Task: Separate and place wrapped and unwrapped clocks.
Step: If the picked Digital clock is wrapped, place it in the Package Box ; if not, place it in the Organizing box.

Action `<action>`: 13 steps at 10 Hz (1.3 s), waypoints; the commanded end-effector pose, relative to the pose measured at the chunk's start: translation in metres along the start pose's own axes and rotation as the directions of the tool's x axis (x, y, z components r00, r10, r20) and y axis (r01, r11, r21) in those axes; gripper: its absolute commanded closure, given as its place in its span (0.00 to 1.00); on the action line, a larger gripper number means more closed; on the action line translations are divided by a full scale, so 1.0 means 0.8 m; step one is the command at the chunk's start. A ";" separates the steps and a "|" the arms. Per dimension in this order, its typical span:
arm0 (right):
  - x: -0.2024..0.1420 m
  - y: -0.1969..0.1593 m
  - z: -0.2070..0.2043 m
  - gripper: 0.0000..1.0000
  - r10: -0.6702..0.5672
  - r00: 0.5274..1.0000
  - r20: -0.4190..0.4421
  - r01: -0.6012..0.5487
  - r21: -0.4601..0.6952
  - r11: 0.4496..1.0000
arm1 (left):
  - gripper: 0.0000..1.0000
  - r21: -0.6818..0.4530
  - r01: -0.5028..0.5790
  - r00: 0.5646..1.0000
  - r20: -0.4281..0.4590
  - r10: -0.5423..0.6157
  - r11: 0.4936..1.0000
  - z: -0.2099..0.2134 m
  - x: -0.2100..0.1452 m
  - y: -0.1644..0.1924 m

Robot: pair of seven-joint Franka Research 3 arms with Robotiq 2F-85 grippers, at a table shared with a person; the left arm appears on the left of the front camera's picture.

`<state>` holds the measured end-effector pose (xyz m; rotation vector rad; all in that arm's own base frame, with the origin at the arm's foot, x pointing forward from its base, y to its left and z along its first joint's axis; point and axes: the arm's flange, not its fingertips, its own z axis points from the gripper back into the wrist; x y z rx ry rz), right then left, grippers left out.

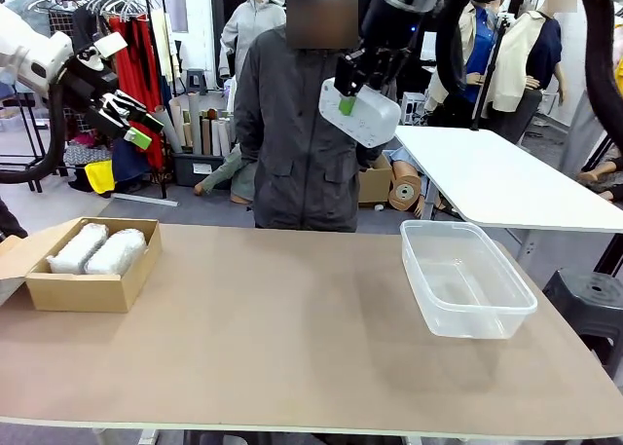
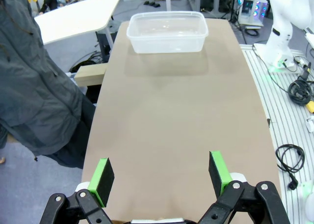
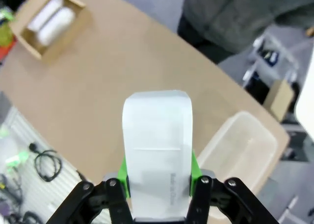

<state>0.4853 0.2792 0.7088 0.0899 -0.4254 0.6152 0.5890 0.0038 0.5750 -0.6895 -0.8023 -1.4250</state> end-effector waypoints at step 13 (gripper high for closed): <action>-0.074 -0.081 -0.012 1.00 -0.497 0.867 -0.018 0.488 -0.161 0.858 | 0.00 0.005 0.002 1.000 -0.009 -0.002 1.000 0.000 0.000 -0.002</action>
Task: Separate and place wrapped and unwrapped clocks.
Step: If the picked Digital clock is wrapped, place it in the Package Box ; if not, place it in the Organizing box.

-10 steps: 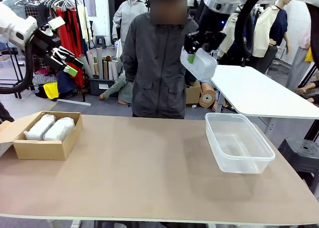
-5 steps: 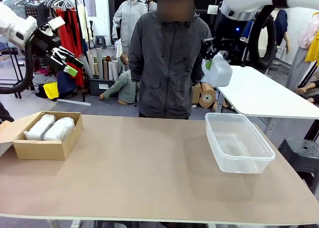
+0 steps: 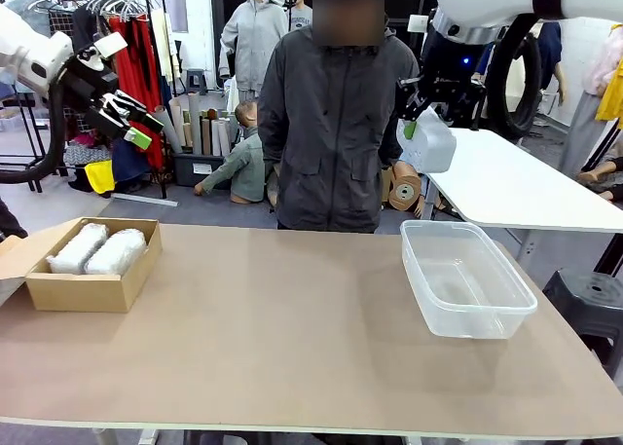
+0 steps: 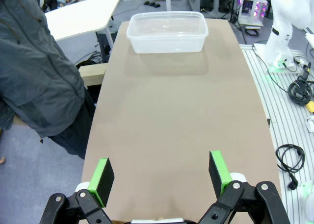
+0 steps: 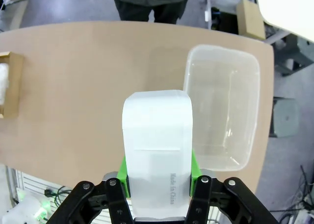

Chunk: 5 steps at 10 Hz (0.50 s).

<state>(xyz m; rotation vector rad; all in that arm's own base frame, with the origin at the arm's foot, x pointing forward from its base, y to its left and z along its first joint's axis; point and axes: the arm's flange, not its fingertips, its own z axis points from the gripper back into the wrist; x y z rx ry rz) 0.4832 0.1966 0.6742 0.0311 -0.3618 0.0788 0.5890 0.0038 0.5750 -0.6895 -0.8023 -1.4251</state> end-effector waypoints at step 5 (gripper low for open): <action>0.001 0.000 0.005 1.00 -0.004 1.000 0.009 0.004 0.000 1.000 | 0.00 0.005 0.002 1.000 -0.009 -0.001 1.000 0.000 0.000 -0.002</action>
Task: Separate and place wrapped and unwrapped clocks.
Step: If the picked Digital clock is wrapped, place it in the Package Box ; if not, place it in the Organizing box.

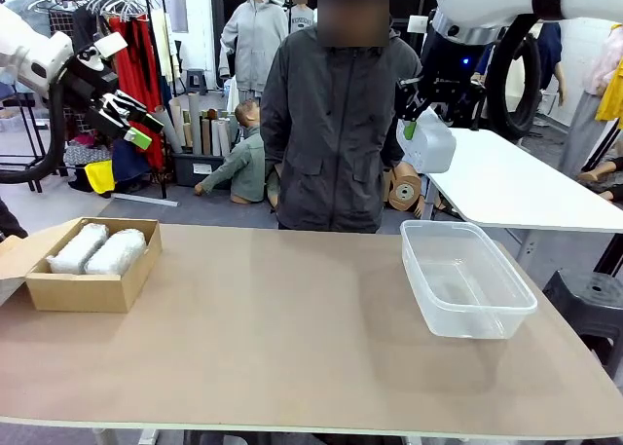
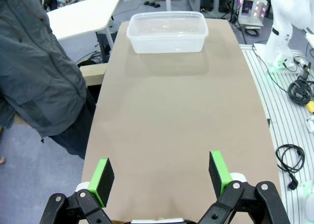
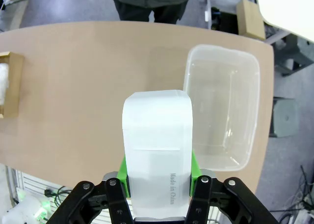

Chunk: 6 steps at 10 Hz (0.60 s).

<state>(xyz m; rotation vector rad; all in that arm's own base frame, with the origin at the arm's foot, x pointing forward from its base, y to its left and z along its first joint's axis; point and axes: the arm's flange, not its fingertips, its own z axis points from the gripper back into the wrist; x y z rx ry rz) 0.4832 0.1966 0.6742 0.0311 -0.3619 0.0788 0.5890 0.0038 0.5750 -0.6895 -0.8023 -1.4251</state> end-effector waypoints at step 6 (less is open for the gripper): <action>-0.009 -0.060 -0.024 1.00 -0.132 0.990 -0.038 0.133 0.025 0.991 | 0.00 0.005 0.002 1.000 -0.009 -0.001 1.000 0.000 0.000 -0.002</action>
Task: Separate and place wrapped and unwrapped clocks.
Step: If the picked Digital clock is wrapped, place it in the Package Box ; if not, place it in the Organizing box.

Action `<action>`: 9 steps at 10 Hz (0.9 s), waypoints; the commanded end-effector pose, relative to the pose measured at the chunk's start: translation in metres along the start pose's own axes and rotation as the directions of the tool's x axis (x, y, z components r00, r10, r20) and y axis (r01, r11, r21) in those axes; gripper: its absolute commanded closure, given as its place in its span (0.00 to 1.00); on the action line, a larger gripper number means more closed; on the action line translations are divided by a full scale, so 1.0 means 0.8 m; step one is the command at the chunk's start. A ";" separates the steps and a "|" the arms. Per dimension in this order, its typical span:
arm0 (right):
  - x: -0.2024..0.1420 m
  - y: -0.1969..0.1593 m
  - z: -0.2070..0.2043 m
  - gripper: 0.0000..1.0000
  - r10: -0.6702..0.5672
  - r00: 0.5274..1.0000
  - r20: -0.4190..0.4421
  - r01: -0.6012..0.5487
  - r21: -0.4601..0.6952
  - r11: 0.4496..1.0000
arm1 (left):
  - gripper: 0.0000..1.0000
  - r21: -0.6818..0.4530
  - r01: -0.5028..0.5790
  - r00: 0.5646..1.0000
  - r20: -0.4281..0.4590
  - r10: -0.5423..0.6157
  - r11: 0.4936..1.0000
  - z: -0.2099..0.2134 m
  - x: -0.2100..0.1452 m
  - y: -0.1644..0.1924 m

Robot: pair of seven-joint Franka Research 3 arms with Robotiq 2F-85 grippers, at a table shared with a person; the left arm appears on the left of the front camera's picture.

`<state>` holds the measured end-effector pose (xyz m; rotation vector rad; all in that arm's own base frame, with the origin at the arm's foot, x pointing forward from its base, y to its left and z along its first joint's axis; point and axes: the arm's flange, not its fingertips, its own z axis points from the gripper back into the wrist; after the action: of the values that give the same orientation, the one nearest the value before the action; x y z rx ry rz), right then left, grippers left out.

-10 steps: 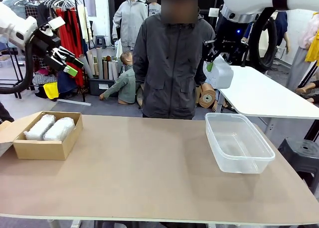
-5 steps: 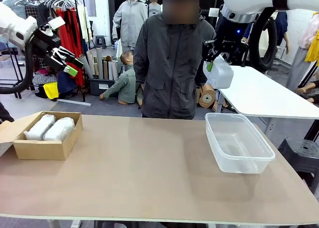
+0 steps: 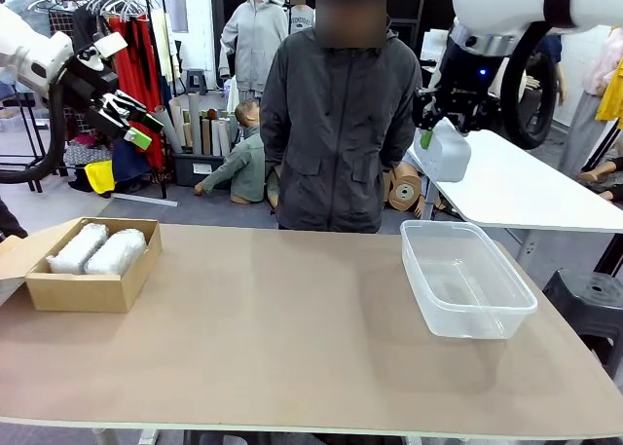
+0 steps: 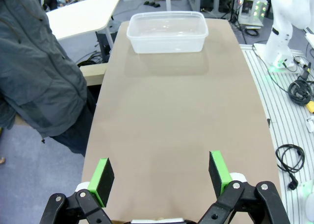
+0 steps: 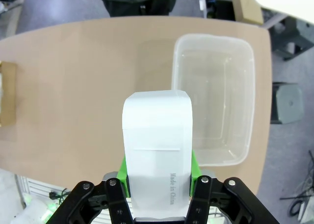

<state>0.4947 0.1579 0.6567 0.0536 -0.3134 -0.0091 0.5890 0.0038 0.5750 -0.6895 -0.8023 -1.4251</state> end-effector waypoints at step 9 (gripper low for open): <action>0.009 -0.099 -0.070 1.00 -0.046 0.998 -0.030 0.047 0.022 0.999 | 0.00 0.005 0.002 1.000 -0.009 -0.002 1.000 0.000 0.000 -0.002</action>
<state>0.5159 0.0906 0.6067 0.0471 -0.2665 -0.0657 0.5890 0.0038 0.5750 -0.6894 -0.8023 -1.4251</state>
